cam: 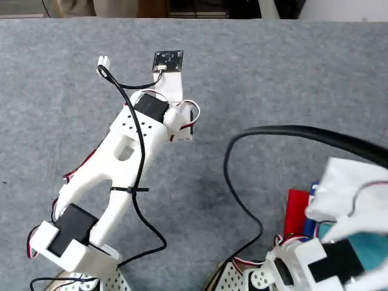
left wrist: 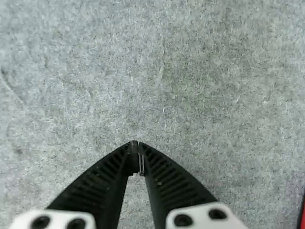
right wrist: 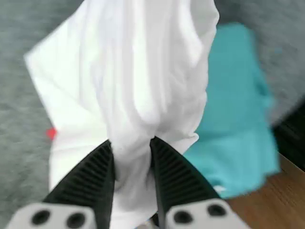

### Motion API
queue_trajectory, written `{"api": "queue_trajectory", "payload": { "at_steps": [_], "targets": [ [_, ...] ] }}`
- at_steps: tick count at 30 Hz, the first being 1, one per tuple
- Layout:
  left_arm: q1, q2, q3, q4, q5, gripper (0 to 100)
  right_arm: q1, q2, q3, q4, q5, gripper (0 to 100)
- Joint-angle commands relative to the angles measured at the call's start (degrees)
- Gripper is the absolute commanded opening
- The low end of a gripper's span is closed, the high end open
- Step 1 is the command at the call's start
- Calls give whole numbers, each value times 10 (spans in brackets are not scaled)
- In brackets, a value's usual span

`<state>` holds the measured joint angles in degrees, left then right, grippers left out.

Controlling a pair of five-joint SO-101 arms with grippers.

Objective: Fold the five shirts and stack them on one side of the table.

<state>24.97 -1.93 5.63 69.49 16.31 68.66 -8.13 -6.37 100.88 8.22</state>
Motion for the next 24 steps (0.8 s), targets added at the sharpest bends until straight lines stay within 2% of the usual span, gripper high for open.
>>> {"api": "queue_trajectory", "payload": {
  "at_steps": [1,6,11,13,15,19,24],
  "targets": [
    [4,-29,-5,4,-5,19,80,-34,1,11,57,4],
    [4,-29,-7,12,-5,19,155,-29,2,11,120,4],
    [2,-29,-6,18,-29,21,168,-33,31,11,164,13],
    [-11,-31,-7,19,-32,26,169,-34,47,11,167,72],
    [-28,-33,-6,23,-32,60,172,-34,53,11,170,178],
    [-78,-34,-26,82,-33,136,172,-41,50,11,173,379],
    [-161,-35,-63,164,-56,108,167,-129,53,11,204,388]
  ]
}}
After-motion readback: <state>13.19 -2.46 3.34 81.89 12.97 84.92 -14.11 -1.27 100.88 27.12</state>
